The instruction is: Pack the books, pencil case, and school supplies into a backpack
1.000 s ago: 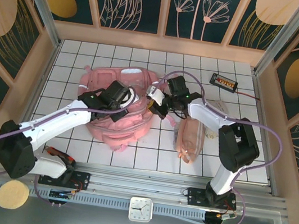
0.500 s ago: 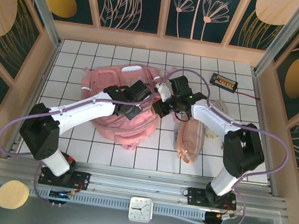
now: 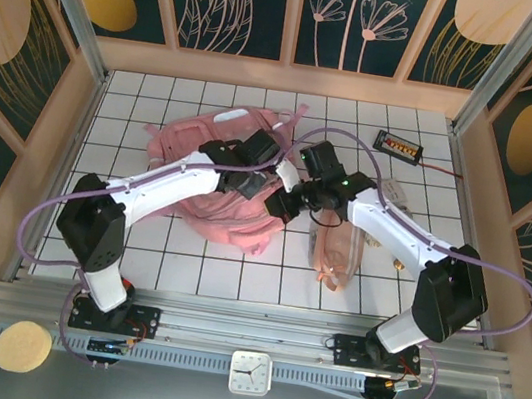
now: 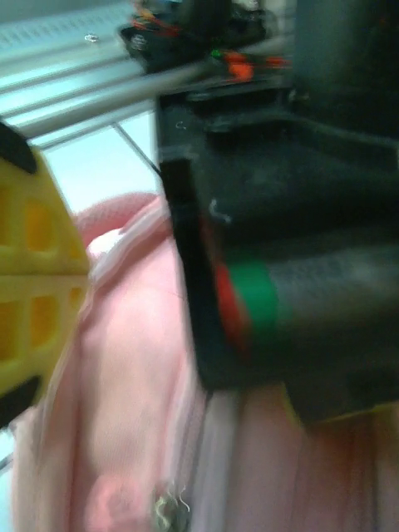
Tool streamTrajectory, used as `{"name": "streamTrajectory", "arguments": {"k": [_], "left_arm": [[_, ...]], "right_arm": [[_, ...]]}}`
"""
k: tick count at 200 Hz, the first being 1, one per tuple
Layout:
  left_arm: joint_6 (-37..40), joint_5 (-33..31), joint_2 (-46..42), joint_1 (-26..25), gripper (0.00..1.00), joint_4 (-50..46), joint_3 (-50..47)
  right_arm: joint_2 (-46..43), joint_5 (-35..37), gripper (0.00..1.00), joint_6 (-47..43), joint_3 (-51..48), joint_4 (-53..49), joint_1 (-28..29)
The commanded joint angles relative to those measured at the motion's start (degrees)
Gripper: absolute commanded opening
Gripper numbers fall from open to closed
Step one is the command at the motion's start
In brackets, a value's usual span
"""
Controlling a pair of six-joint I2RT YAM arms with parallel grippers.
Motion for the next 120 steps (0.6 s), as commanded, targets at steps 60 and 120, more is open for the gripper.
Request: {"name": "streamTrajectory", "arguments": {"k": [60, 120], "left_arm": [[-6.60, 5.27, -1.29, -0.18, 0.00, 5.79, 2.16], [-6.02, 9.15, -1.79, -0.18, 0.00, 5.46, 3.76]], "right_arm": [[-12.49, 7.60, 0.62, 9.54, -11.89, 19.45, 0.76], [-13.94, 5.72, 0.77, -21.91, -17.70, 20.56, -10.27]]}}
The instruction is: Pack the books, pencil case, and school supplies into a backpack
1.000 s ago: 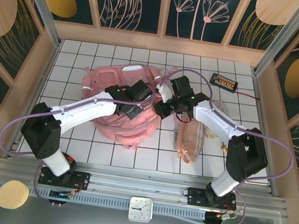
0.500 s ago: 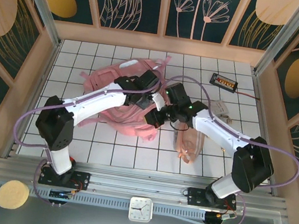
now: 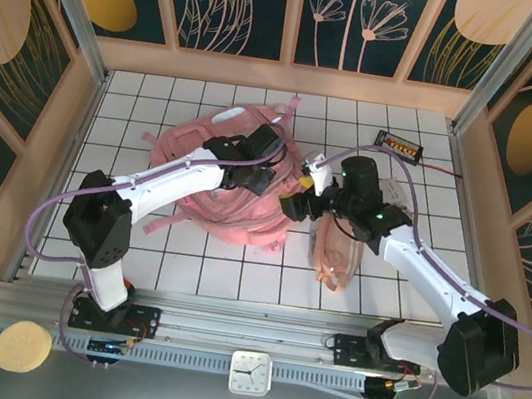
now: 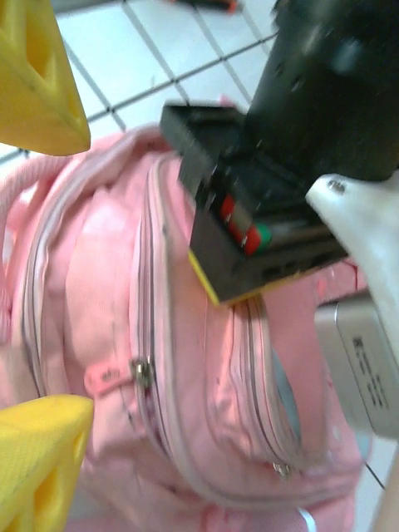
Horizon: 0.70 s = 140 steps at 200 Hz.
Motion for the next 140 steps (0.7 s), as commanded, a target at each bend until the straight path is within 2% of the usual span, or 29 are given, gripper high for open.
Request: {"name": "streamTrajectory", "arguments": {"k": [1, 30, 140], "left_arm": [[-0.34, 3.18, -3.12, -0.50, 0.00, 3.51, 2.42], [0.30, 3.80, -3.08, -0.50, 0.00, 1.65, 4.52], [0.55, 5.29, -3.12, -0.50, 0.00, 0.31, 5.54]], "right_arm": [[3.58, -1.00, 0.77, -14.51, -1.63, 2.11, -2.62], [8.74, -2.84, 0.75, -17.47, -1.14, 4.99, -5.82], [20.12, -3.73, 0.71, -19.79, 7.98, 7.55, -5.23]]}}
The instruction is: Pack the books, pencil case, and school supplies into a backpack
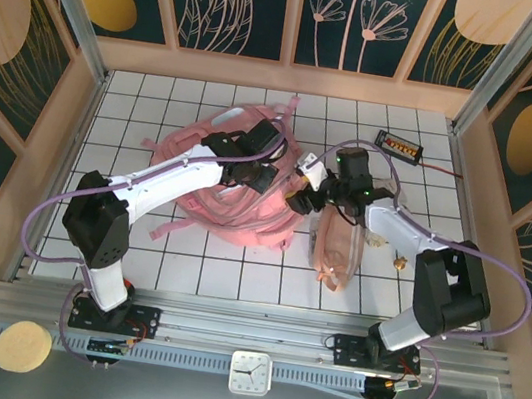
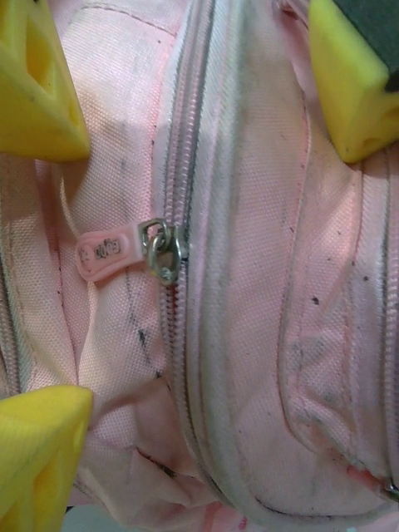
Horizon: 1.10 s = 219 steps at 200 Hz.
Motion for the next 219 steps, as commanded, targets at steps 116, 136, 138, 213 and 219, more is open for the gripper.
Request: {"name": "streamTrajectory", "arguments": {"k": [116, 136, 138, 213, 219], "left_arm": [[-0.07, 3.36, -3.06, -0.66, 0.00, 2.91, 1.76], [-0.15, 3.36, -2.99, -0.66, 0.00, 2.77, 1.77], [-0.15, 3.36, -2.99, -0.66, 0.00, 2.77, 1.77], [-2.58, 2.05, -0.69, -0.66, 0.00, 1.42, 5.70], [-3.15, 2.05, -0.30, -0.66, 0.00, 1.43, 6.34]], "right_arm": [[2.89, 5.07, 0.59, -2.32, 3.43, 8.21, 2.42], [3.73, 6.01, 0.56, -2.54, 3.95, 8.75, 2.92], [3.76, 5.98, 0.55, -2.46, 3.94, 8.92, 2.96], [-0.56, 6.72, 0.01, 0.43, 1.86, 6.44, 5.37], [-1.57, 6.84, 0.01, 1.15, 1.29, 6.13, 6.72]]}}
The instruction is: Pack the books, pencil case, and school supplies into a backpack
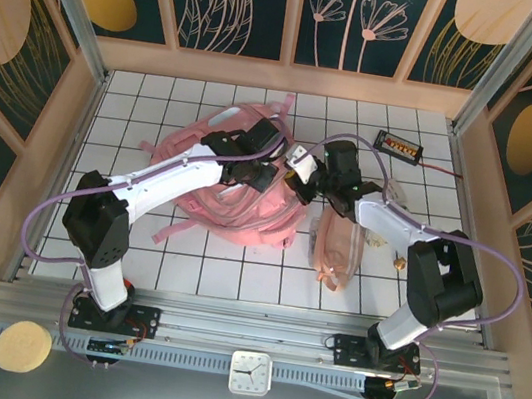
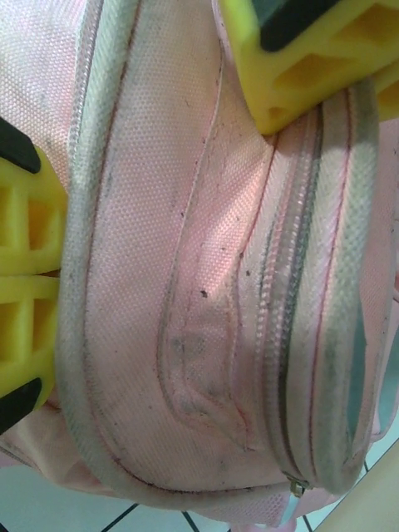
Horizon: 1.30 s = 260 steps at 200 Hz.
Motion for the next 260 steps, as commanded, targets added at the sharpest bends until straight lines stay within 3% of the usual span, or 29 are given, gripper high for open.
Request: {"name": "streamTrajectory", "arguments": {"k": [1, 83, 103, 129, 150, 186, 238, 260], "left_arm": [[-2.73, 2.09, -0.35, -0.81, 0.00, 1.96, 5.62], [-8.45, 2.88, 4.98, -0.81, 0.00, 0.00, 13.26], [-7.84, 1.94, 6.17, -0.80, 0.00, -1.90, 14.38], [-5.98, -0.90, 6.19, -0.73, 0.00, -3.08, 13.18], [-4.24, -2.75, 6.18, -0.71, 0.00, -4.22, 12.12], [-4.68, -2.14, 4.59, -0.72, 0.00, -3.07, 9.32], [-7.42, 0.48, 6.64, -0.76, 0.00, -2.29, 12.86], [-7.51, 0.77, 7.73, -0.72, 0.00, -2.82, 14.42]], "right_arm": [[-4.45, 1.03, 0.01, 2.77, -1.56, 1.37, 3.10], [-12.10, 3.27, 0.00, 19.92, -8.50, 3.38, 9.56], [-11.95, 5.60, 0.00, 21.49, -5.45, -2.39, 9.34], [-10.10, 2.60, 0.00, 17.12, 0.87, -15.80, 8.06], [-11.94, 7.36, 0.00, 13.01, 0.87, -21.42, 7.36], [-15.26, -1.09, 0.00, 10.89, -1.29, -22.73, 4.76], [-14.81, -13.27, 0.00, 24.05, -0.98, -18.76, 6.20], [-13.86, -15.03, 0.00, 28.50, -2.80, -17.29, 6.81]]}}
